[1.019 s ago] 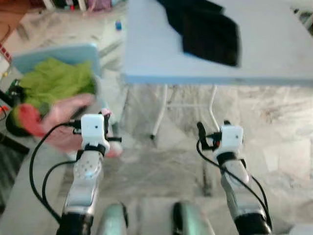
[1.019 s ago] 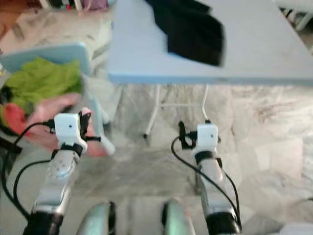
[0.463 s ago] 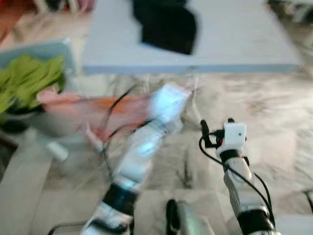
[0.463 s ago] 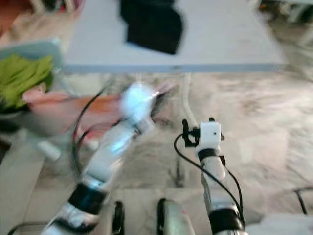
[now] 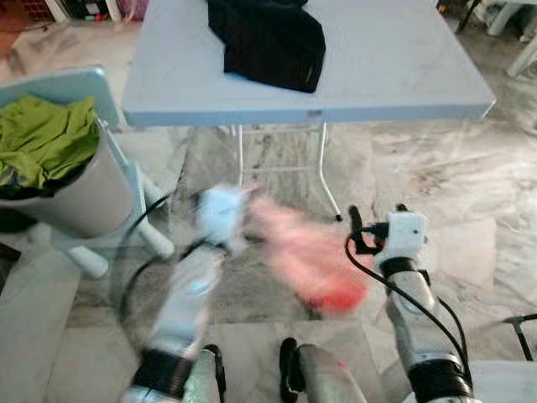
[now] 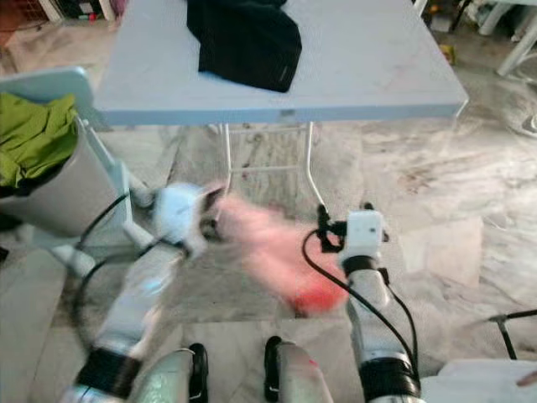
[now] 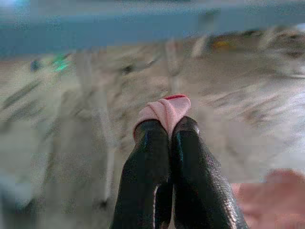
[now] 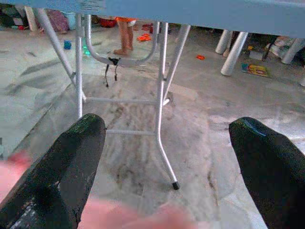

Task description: Hang hanger

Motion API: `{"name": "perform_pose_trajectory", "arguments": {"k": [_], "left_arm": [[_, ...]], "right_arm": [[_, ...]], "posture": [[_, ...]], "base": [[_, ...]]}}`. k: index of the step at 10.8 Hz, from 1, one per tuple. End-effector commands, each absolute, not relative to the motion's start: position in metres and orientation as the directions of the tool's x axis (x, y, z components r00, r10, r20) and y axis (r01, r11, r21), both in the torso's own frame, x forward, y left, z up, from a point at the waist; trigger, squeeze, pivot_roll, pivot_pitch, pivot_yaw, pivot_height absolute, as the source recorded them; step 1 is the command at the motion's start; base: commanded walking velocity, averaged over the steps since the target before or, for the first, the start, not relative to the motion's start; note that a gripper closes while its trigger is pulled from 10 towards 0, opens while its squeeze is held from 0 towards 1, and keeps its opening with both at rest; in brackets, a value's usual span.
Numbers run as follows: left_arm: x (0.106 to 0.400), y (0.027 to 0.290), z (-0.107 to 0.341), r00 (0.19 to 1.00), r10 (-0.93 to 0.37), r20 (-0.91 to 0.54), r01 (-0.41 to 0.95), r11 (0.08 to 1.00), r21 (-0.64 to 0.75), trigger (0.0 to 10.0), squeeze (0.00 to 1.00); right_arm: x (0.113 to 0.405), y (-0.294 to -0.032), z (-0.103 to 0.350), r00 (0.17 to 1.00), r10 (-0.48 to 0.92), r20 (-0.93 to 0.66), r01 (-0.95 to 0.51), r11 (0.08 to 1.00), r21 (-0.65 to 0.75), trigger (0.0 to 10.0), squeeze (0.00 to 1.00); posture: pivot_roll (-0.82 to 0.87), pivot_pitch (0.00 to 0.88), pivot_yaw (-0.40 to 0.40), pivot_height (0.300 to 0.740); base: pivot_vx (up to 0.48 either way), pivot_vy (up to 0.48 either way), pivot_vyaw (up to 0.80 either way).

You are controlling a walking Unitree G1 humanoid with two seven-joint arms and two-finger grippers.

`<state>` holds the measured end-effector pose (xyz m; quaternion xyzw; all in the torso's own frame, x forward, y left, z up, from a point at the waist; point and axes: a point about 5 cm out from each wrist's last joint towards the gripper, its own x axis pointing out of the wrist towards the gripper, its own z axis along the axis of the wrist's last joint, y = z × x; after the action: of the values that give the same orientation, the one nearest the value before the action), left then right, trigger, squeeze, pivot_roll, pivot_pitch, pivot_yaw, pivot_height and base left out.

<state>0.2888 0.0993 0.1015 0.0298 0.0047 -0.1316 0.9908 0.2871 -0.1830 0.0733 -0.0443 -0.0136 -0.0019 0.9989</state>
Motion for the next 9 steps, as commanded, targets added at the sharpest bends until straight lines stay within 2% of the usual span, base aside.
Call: {"name": "perform_pose_trajectory", "arguments": {"k": [1, 2, 3, 9], "left_arm": [[0.283, 0.115, 0.09, 0.982, -0.182, -0.059, 0.187, 0.979, 0.086, 10.0, 0.0], [0.28, 0.123, 0.083, 0.984, -0.148, -0.098, 0.152, 0.988, 0.039, 10.0, 0.0], [0.277, 0.131, 0.079, 0.985, -0.137, -0.109, 0.143, 0.989, 0.048, 10.0, 0.0], [0.283, 0.129, 0.084, 0.986, -0.144, -0.088, 0.148, 0.989, 0.03, 10.0, 0.0]], "right_arm": [[0.286, -0.184, 0.069, 1.0, -0.007, 0.01, 0.008, 0.996, -0.092, 10.0, 0.0], [0.286, -0.185, 0.068, 1.0, -0.008, 0.007, 0.009, 0.996, -0.093, 10.0, 0.0], [0.285, -0.185, 0.067, 1.0, -0.011, 0.006, 0.012, 0.996, -0.093, 10.0, 0.0], [0.284, -0.186, 0.066, 1.0, -0.02, 0.0, 0.02, 0.995, -0.093, 10.0, 0.0]], "posture": [[0.0, 0.216, 0.003, 0.74], [0.0, 0.216, 0.003, 0.74], [0.0, 0.216, 0.005, 0.74], [0.0, 0.216, 0.01, 0.74]], "base": [[0.0, 0.0, 0.0], [0.0, 0.255, 0.0], [0.0, 0.48, -0.59], [0.0, 0.48, -0.8]]}}
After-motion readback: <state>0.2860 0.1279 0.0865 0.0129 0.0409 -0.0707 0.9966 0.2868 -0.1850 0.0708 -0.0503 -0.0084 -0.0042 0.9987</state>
